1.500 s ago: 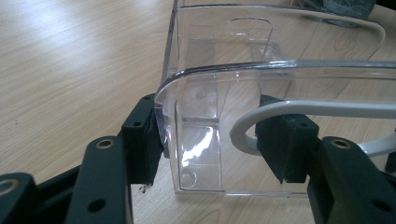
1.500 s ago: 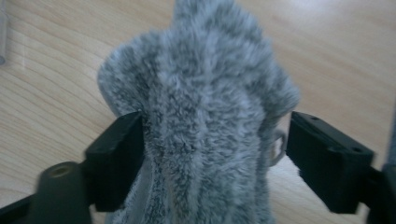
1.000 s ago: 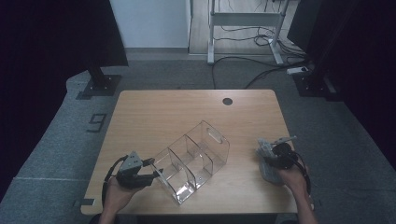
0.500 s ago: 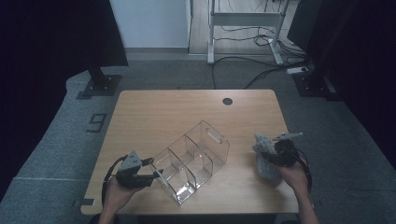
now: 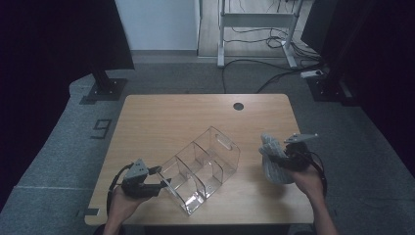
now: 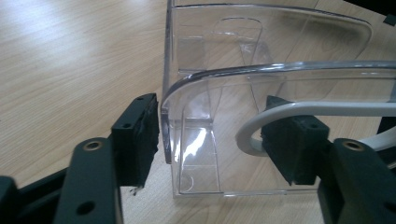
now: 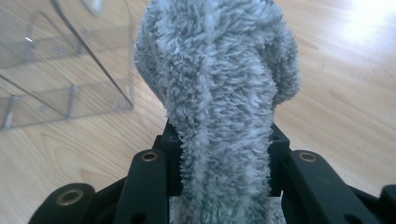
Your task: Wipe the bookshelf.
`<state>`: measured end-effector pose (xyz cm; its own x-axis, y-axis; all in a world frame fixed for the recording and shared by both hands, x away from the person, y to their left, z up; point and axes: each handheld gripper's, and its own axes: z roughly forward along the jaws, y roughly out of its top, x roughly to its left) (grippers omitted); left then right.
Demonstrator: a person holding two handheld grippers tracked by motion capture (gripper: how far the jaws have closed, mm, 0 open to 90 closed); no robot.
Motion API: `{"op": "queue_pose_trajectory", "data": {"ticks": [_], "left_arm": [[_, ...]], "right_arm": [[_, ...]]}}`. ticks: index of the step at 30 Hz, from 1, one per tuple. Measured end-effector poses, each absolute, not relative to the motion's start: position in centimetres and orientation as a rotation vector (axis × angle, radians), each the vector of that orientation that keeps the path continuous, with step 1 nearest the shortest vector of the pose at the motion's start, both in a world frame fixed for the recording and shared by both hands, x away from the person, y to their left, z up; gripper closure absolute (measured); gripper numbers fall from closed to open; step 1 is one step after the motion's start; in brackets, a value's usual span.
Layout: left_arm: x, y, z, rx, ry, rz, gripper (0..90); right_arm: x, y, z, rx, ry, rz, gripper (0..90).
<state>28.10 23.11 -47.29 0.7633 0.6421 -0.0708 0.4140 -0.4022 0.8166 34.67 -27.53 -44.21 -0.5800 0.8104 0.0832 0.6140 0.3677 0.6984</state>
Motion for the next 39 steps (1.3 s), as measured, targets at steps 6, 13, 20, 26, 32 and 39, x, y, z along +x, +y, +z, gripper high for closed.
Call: {"op": "queue_pose_trajectory", "data": {"ticks": [6, 13, 20, 26, 32, 39], "left_arm": [[28.1, 23.1, -47.3, 2.053, 0.783, 0.307, 37.0], [28.1, 23.3, -47.4, 2.047, 0.763, 0.268, 38.2], [28.1, 23.3, -47.3, 2.055, 0.757, 0.269, 38.2], [28.0, 23.3, -47.2, 2.062, 0.755, 0.283, 38.7], [27.9, 23.2, -47.2, 2.063, 0.755, 0.287, 38.9], [27.9, 23.2, -47.1, 2.065, 0.758, 0.287, 39.0]], "right_arm": [[34.9, -26.3, -42.7, 1.212, 2.376, 1.054, 63.0], [35.3, -24.6, -40.7, 1.159, 2.402, 1.074, 63.0], [35.8, -22.8, -38.4, 1.1, 2.427, 1.109, 62.7], [36.6, -21.1, -37.5, 1.069, 2.448, 1.113, 62.4], [37.6, -19.1, -37.2, 1.034, 2.465, 1.118, 62.5], [38.7, -17.1, -37.0, 1.012, 2.478, 1.123, 62.5]]}}
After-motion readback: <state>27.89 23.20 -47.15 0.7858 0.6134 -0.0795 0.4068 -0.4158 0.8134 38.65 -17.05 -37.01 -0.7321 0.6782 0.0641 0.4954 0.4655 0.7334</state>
